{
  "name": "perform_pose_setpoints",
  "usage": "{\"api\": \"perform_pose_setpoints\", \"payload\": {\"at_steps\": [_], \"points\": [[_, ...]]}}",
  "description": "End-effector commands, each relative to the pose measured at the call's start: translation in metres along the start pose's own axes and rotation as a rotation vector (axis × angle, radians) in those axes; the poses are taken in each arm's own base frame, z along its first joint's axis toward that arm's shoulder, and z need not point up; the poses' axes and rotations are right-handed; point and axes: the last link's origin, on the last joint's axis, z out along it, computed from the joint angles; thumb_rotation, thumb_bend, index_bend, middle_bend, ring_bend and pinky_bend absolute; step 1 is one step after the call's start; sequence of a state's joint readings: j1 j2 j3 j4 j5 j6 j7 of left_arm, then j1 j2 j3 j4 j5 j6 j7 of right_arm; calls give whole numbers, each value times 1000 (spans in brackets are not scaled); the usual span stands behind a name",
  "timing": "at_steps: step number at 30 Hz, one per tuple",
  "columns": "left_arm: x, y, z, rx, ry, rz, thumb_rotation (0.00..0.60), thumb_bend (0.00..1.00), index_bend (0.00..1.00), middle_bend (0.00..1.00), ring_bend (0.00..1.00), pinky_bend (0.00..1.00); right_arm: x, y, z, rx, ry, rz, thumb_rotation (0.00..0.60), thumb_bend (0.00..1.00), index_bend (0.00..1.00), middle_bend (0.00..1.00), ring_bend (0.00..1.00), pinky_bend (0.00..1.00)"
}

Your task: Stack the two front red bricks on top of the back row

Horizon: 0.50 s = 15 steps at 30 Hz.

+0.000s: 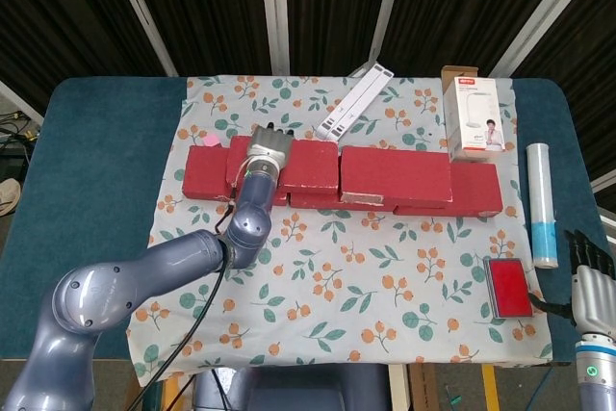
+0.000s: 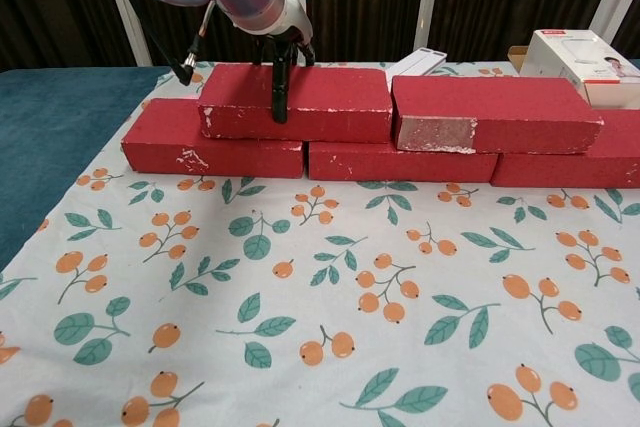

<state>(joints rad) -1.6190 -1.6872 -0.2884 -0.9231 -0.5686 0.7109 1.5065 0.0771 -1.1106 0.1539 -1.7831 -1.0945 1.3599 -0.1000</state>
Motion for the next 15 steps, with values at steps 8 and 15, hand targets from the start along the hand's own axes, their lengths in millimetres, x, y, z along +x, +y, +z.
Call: {"api": "perform_pose_setpoints", "payload": {"at_steps": [8,15], "points": [[4,5,-4,-19,-11,-19,600,0,56,96,0,176,0,0,0,-10,1,-1,600,32,0,0,0,0],[2,8,-3,-9,-10,-8,600,0,37,74,0,176,0,2,0,-18,2,3,600,32,0,0,0,0]]}}
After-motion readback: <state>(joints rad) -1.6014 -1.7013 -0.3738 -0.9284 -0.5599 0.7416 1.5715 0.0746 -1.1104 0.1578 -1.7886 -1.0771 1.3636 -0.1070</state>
